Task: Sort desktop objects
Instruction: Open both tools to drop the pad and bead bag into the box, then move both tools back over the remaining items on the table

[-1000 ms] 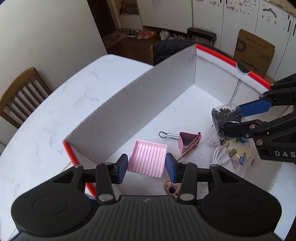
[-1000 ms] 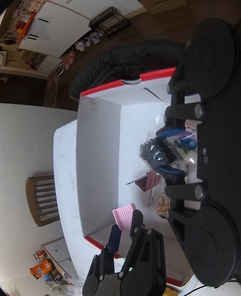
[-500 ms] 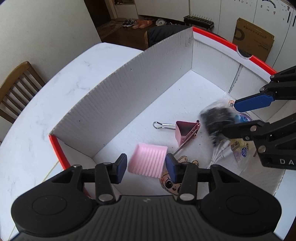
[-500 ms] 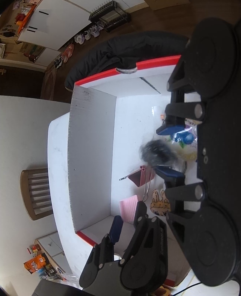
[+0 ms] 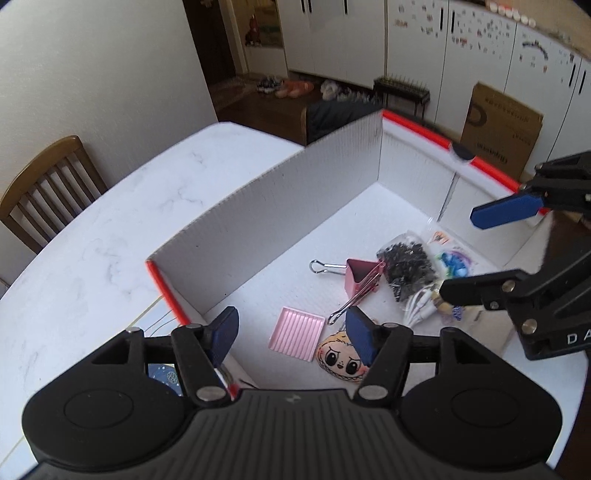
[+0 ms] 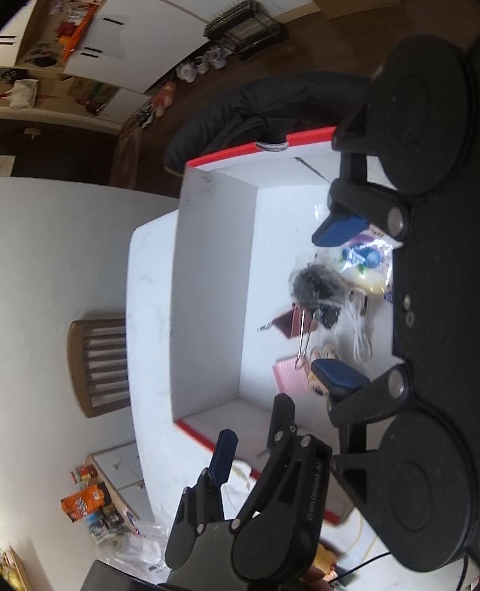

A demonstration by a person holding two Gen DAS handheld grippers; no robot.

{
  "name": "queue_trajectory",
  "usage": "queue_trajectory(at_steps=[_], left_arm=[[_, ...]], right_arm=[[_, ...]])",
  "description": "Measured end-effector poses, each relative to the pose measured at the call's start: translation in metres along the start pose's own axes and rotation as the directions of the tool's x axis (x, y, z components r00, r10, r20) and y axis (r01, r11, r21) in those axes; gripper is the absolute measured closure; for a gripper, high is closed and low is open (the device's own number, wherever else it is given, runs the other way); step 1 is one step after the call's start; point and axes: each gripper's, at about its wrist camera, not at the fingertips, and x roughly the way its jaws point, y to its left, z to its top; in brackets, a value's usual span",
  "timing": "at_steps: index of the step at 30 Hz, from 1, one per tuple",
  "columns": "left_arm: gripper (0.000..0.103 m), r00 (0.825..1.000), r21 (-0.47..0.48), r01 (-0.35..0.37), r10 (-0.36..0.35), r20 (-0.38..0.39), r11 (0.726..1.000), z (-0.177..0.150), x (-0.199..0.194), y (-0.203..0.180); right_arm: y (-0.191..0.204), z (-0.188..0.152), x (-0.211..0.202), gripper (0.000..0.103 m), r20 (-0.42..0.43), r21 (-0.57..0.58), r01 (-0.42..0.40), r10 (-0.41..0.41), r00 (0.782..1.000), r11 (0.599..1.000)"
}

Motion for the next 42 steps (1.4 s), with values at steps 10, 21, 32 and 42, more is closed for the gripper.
queue_trajectory(at_steps=[10,21,32,42], left_arm=[[0.04,0.99,-0.073,0.039,-0.028,0.138,0.997,-0.033,-0.06,0.01],[0.04,0.976,-0.146,0.047,-0.014,0.22,0.988,-0.105,-0.109,0.024],[0.02,0.973,-0.192,0.091,-0.046,0.228,0.977,-0.179,-0.141,0.058],[0.0,0.973,-0.244,0.074,-0.016,0.228,0.967,-0.243,-0.166,0.106]], right_arm=[[0.029,-0.007,-0.037,0.03,0.071,0.014,-0.004,0.003,0.997,1.0],[0.076,-0.028,-0.055,0.025,0.133,0.048,0.004,-0.01,0.991,0.999],[0.15,-0.043,-0.054,0.015,0.145,0.039,-0.027,0.021,0.989,0.999],[0.219,-0.048,-0.045,0.009,0.155,0.016,-0.025,0.022,0.988,1.0]])
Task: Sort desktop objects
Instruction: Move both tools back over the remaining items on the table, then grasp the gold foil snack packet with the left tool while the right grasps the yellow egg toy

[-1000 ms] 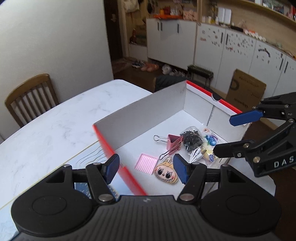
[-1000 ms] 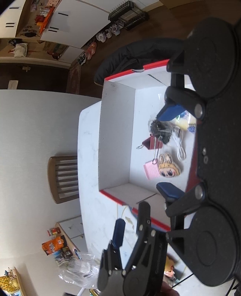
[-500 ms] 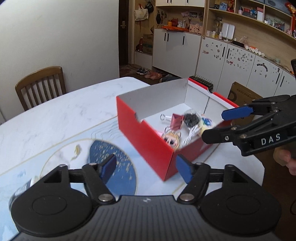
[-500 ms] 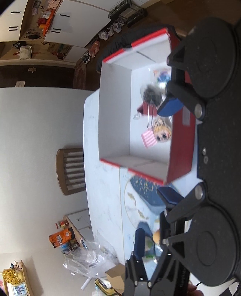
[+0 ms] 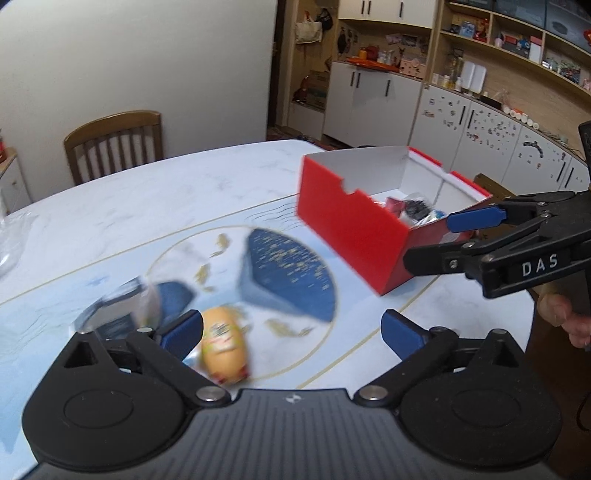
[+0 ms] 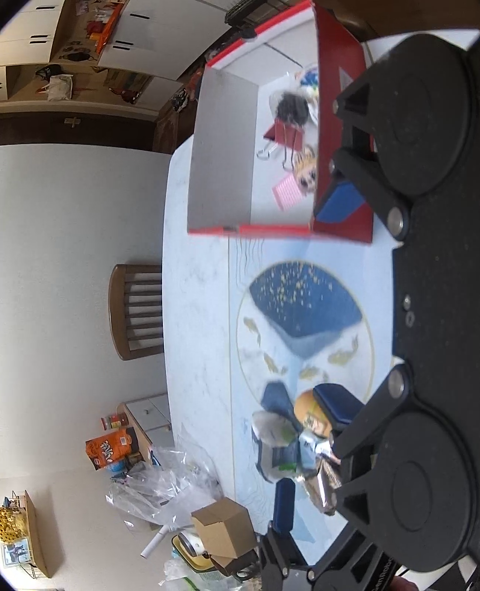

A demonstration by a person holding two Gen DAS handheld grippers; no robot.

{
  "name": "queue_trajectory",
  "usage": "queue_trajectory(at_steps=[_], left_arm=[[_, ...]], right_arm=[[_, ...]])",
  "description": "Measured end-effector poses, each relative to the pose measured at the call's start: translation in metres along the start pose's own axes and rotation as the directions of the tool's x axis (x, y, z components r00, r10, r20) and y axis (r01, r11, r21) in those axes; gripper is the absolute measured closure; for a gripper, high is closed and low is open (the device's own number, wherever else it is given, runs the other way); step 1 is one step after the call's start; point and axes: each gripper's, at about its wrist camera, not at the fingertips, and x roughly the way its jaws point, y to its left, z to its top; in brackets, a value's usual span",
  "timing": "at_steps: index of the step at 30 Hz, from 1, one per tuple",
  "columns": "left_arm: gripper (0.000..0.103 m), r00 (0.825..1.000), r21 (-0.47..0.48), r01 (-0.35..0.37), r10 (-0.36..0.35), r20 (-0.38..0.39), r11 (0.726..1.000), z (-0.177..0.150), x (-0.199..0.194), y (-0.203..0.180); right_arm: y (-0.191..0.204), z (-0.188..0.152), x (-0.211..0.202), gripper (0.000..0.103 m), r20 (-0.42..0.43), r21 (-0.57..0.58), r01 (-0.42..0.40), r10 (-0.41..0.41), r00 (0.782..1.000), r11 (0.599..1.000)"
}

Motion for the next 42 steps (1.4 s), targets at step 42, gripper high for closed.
queue_trajectory(at_steps=[42], left_arm=[[0.0,0.984,-0.045,-0.119,0.111,-0.142,0.992,-0.069,0.021,0.137]], right_arm=[[0.126,-0.009,0.122,0.025,-0.165,-0.052,0.024,-0.032,0.986,0.998]])
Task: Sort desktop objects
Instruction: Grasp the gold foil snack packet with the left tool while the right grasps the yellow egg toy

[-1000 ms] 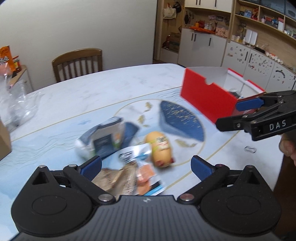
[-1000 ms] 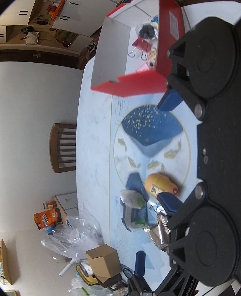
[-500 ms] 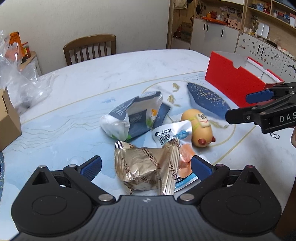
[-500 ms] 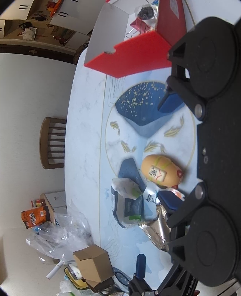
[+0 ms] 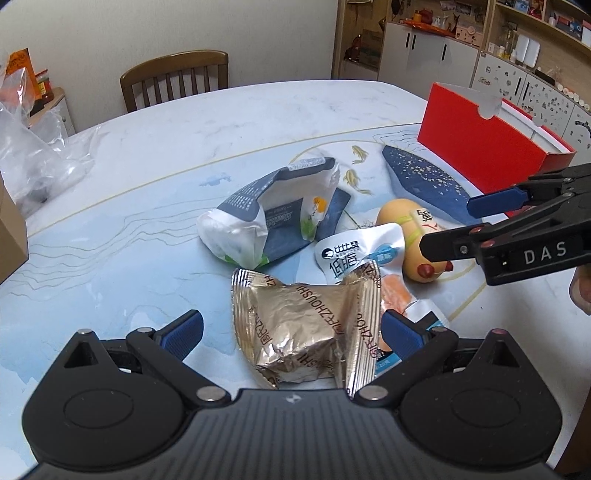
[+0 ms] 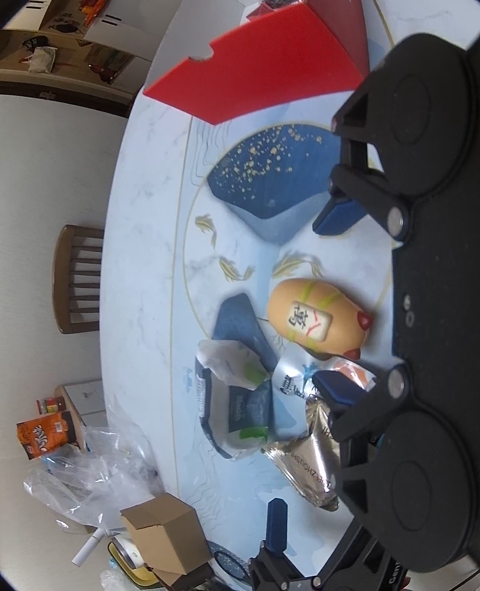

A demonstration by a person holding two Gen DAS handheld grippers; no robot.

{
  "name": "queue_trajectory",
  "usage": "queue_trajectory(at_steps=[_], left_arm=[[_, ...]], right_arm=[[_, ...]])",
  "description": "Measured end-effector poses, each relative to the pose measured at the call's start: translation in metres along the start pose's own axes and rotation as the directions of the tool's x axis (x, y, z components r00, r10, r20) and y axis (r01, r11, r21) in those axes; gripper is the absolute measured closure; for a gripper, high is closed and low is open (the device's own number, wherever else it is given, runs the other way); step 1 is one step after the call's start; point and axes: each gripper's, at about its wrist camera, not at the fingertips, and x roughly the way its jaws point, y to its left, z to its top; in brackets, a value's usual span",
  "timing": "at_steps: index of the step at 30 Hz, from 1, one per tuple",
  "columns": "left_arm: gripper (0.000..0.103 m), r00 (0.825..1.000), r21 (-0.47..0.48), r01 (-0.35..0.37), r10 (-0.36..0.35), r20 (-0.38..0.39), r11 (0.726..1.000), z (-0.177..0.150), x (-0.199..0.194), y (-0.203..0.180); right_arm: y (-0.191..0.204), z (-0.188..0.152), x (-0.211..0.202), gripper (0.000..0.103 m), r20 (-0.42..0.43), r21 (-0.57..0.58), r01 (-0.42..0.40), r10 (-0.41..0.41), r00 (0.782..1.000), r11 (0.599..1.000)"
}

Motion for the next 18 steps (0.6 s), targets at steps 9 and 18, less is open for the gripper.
queue_trajectory(at_steps=[9,18], left_arm=[[0.001,0.999,-0.008,0.026,-0.026,-0.027,1.0,0.001,0.01,0.003],[0.013,0.998,-0.045,0.047,-0.048,-0.03,0.998,0.004,0.012,0.005]], right_arm=[[0.0,0.001,0.014,0.033,-0.04,0.008,-0.012,0.012,0.999,1.0],[-0.002,0.003,0.024,0.045,-0.065,0.032,-0.042,0.044,0.997,0.999]])
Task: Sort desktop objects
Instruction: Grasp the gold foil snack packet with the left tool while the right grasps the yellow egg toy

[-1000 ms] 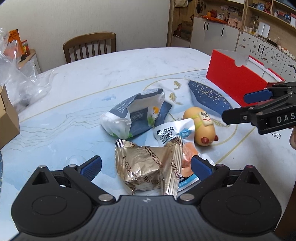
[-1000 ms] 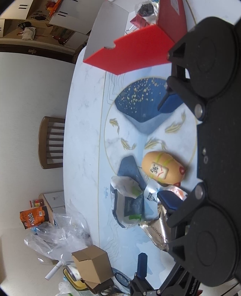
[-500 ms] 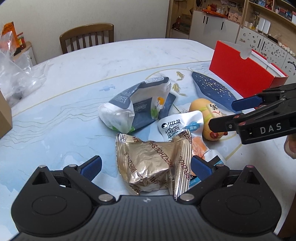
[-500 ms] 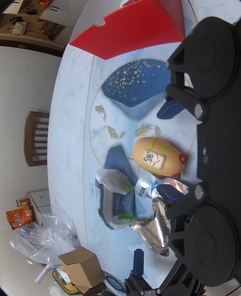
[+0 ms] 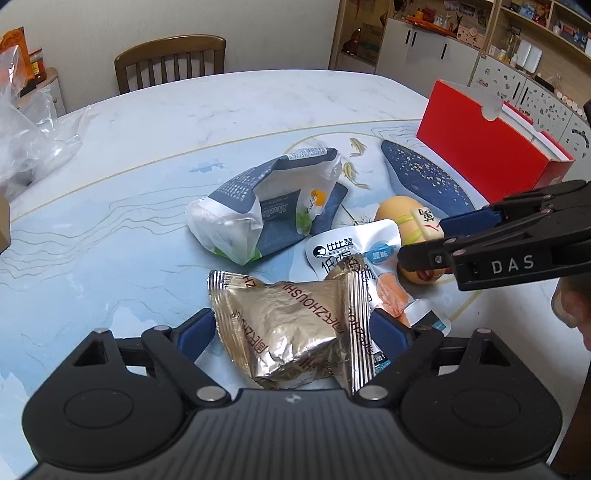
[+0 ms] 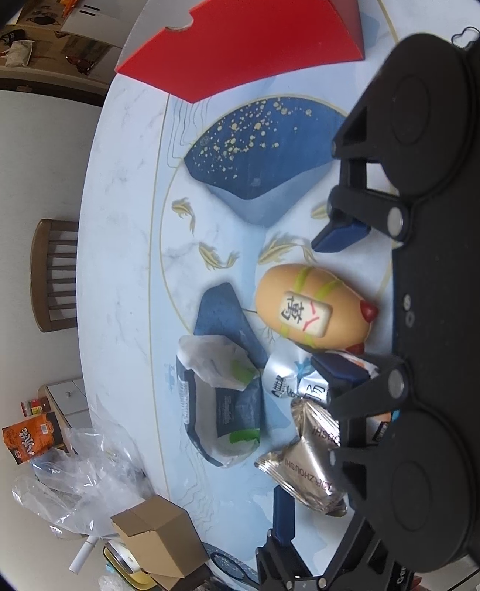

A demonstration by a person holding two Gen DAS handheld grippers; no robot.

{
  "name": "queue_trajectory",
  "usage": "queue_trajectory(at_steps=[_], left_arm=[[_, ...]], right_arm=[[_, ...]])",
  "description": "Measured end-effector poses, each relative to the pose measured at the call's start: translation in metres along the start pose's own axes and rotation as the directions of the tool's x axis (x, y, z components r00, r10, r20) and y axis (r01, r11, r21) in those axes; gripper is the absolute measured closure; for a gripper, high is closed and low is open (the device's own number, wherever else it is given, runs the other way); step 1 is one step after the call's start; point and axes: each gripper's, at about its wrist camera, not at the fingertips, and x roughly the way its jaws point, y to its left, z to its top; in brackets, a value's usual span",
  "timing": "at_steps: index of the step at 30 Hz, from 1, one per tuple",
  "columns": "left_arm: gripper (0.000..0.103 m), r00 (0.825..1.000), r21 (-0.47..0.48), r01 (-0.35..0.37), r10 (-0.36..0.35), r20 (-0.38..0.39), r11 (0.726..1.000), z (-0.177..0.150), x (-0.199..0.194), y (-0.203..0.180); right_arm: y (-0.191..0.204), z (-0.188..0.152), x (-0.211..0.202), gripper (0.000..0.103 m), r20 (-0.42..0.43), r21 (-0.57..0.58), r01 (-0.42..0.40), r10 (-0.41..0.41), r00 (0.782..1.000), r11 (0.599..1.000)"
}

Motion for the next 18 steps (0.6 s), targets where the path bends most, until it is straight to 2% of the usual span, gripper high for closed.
queue_trajectory(at_steps=[2,4,6,9,10,18], left_arm=[[0.016,1.0,-0.013,0.003,-0.003,0.004,1.0,0.0,-0.001,0.001],[0.025,1.0,-0.025,0.008,-0.008,0.006,1.0,0.0,-0.002,0.001],[0.028,1.0,-0.031,0.01,-0.01,0.009,0.999,0.0,-0.003,0.0],[0.037,1.0,-0.044,0.01,-0.01,0.006,0.999,0.001,-0.004,-0.002],[0.044,1.0,-0.049,0.011,-0.01,0.006,0.999,0.0,-0.004,-0.002],[0.05,1.0,-0.071,-0.004,0.006,0.027,0.997,-0.003,-0.011,-0.008]], right_arm=[[0.0,0.0,0.0,0.049,-0.001,-0.001,-0.004,0.004,1.0,1.0],[0.0,0.0,0.0,0.052,-0.002,-0.001,-0.009,0.009,1.0,1.0],[0.0,-0.001,0.0,0.057,-0.003,0.001,-0.018,0.018,1.0,1.0],[0.0,-0.002,-0.002,0.059,-0.001,0.0,-0.02,0.02,1.0,1.0],[-0.001,-0.002,-0.003,0.059,0.001,0.001,-0.023,0.023,1.0,1.0],[-0.006,-0.006,-0.014,0.062,0.03,0.009,-0.028,0.028,0.999,1.0]])
